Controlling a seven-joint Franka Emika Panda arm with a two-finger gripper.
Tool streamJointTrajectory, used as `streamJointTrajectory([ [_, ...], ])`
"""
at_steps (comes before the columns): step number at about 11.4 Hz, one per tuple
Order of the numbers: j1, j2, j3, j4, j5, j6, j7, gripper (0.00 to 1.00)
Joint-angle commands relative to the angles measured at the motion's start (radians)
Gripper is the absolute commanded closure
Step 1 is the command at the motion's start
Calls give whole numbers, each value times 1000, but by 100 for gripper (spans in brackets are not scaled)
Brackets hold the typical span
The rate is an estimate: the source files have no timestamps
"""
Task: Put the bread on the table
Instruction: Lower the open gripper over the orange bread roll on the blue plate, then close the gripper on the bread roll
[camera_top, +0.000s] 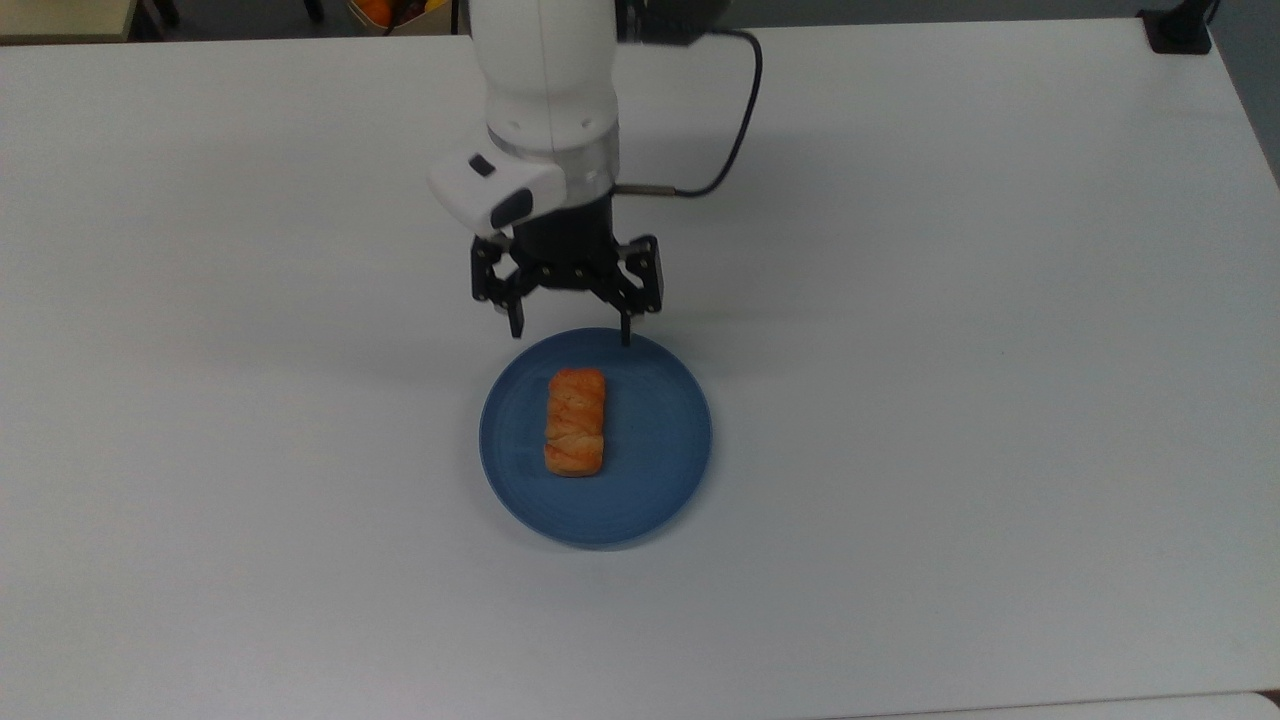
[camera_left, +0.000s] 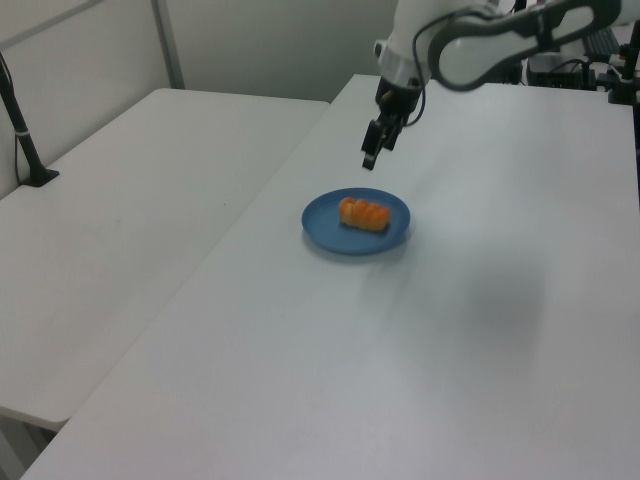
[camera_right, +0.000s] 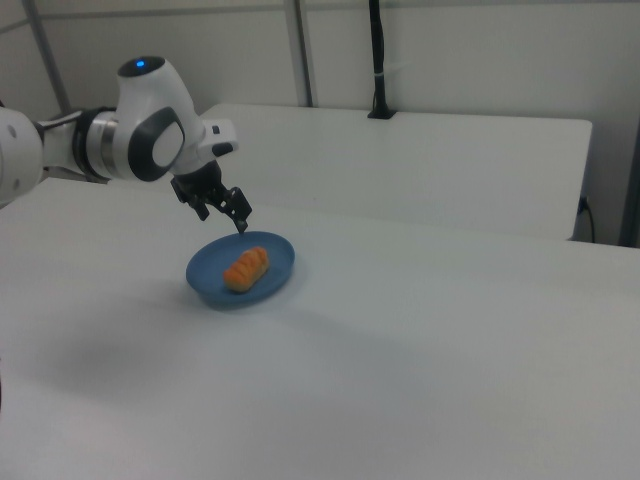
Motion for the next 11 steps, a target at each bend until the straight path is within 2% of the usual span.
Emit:
streamJointTrajectory([
  [1, 26, 109, -9, 27, -9, 153, 26, 0],
  [4, 27, 177, -9, 27, -32, 235, 17, 0],
  [6, 23, 198, -9, 27, -77, 236, 13, 0],
  [9, 19, 218, -12, 25, -86, 235, 16, 0],
  [11, 21, 218, -12, 24, -85, 235, 18, 20],
])
